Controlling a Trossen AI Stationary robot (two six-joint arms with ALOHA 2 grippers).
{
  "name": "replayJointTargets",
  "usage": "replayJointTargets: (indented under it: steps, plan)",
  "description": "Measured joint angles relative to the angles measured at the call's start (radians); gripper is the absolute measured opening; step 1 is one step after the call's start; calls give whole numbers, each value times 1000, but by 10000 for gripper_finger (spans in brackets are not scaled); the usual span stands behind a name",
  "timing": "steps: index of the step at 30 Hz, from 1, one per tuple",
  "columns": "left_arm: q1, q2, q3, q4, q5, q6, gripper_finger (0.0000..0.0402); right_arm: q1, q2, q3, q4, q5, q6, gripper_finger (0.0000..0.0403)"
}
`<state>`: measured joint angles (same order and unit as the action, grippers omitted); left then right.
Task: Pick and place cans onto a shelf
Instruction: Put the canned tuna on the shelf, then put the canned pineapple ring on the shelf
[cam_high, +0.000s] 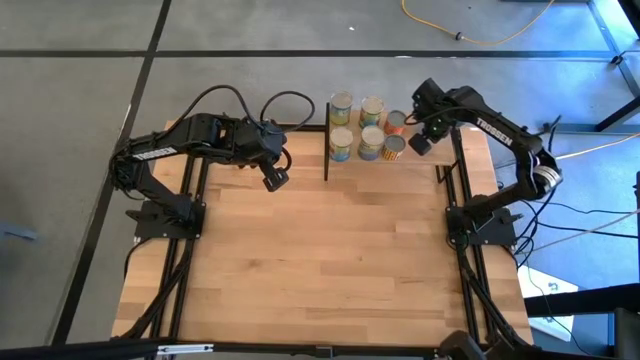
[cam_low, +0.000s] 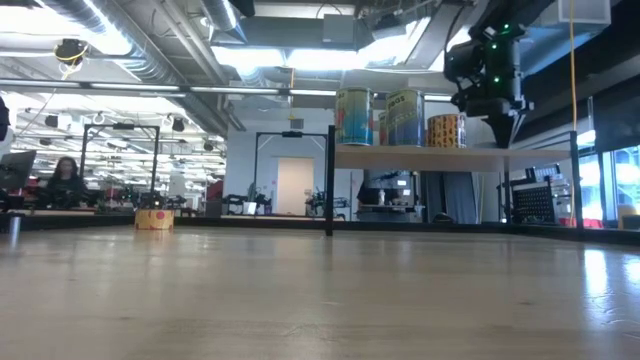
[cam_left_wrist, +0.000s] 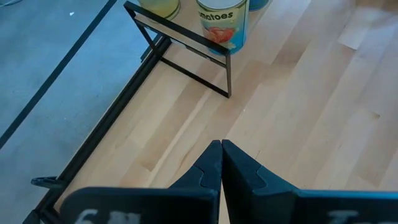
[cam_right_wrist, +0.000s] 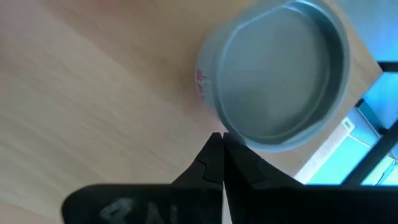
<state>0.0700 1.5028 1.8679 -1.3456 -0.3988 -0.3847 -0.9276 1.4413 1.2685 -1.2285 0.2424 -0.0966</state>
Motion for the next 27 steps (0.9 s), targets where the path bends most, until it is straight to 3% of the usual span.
replayJointTargets:
  steps: [5,13,19,23,27]
  plan:
    - [0,0,0,0,0,-1,0,0,4,0,4,-1,-9,0]
    - [11,0,0,-3,-12,-45,0,63,4,93,-159,-11,-17,0]
    - [61,0,0,-96,-21,-238,19,128,4,186,-173,-11,-19,0]
    - [121,0,-2,-236,45,-419,41,173,3,275,-177,-11,-24,0]
    - [165,2,-40,-214,99,-436,53,213,3,376,-179,-11,-43,0]
